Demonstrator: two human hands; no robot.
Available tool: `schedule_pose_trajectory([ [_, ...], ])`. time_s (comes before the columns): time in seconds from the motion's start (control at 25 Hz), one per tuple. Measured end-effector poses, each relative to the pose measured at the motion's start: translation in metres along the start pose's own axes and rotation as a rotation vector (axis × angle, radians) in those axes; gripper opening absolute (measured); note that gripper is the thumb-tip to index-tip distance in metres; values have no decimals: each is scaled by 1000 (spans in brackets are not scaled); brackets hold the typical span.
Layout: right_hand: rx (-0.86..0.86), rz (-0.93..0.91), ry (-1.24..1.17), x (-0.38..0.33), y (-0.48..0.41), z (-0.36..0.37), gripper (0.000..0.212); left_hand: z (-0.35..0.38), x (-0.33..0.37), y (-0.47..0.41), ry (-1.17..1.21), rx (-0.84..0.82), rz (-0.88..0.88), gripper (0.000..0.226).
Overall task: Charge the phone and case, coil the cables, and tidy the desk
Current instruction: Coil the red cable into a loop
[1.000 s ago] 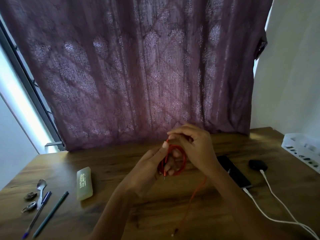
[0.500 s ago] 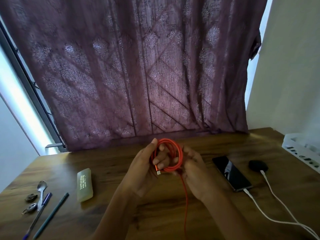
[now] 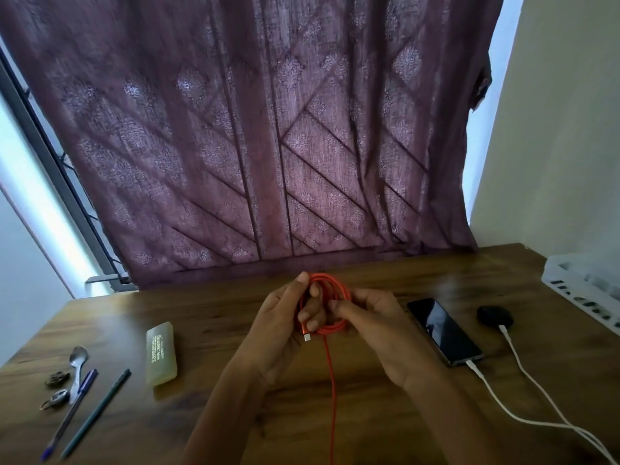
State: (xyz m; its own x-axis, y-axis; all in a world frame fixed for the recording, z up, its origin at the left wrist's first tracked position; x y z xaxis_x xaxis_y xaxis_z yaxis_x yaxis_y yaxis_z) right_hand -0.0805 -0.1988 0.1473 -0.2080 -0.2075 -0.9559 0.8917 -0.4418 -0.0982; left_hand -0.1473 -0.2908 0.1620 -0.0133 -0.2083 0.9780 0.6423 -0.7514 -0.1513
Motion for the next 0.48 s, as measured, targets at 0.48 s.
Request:
schedule_pose_trajectory([
  [0.48, -111, 196, -163, 13, -1, 2, 23, 1, 7, 2, -366, 252, 51, 42],
])
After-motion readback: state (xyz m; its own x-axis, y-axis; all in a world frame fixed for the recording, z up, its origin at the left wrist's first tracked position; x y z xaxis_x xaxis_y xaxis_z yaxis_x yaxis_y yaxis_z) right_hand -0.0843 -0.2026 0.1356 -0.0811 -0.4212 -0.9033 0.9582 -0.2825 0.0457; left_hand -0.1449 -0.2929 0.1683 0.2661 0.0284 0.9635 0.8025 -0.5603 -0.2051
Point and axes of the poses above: each hand's wrist, its own y-axis away from the middle knuckle, its own z-axis out of the palm, x = y × z, the point moved 6 cm from there along -y, towards the middle knuckle, and after that the axes turned 13 degrees about -y, right-handed, at the moved point
